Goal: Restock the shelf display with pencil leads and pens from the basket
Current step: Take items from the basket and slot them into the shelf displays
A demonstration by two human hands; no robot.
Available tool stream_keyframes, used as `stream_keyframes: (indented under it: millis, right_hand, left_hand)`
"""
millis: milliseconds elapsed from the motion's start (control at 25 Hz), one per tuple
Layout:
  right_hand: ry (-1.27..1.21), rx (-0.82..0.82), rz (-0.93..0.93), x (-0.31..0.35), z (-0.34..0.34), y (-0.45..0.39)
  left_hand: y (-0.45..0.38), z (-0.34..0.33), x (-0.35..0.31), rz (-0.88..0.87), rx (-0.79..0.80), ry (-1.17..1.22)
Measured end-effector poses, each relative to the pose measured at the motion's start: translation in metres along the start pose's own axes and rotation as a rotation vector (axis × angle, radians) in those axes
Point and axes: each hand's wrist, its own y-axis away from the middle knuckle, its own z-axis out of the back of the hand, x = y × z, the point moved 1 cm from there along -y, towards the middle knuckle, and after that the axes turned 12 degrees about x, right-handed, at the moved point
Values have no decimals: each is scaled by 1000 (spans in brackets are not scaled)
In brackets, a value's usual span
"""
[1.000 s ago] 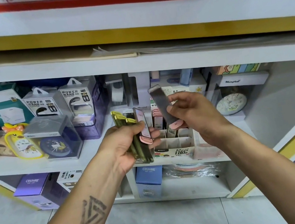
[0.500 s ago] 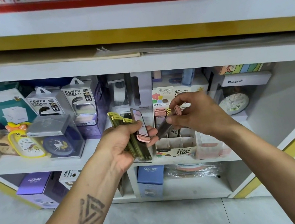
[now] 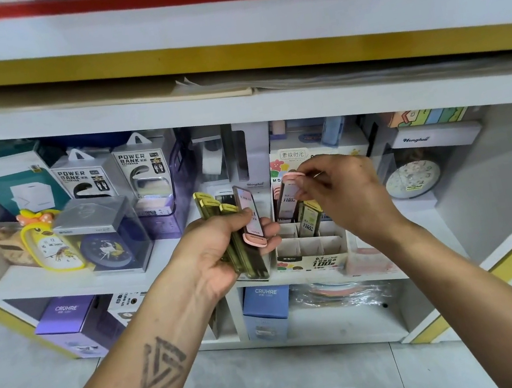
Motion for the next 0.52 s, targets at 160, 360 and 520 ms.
stream_keyframes:
  millis: [160,360,520]
  right_hand:
    - [141,24,42,-4,-8,3]
    - [193,8,91,-2,-10,4]
    - [285,76,81,-5,-11,5]
  left_hand:
    - [2,0,0,14,16,-10]
    - [3,-1,0,9,25,-12]
    - [3,0,-1,11,36,-8]
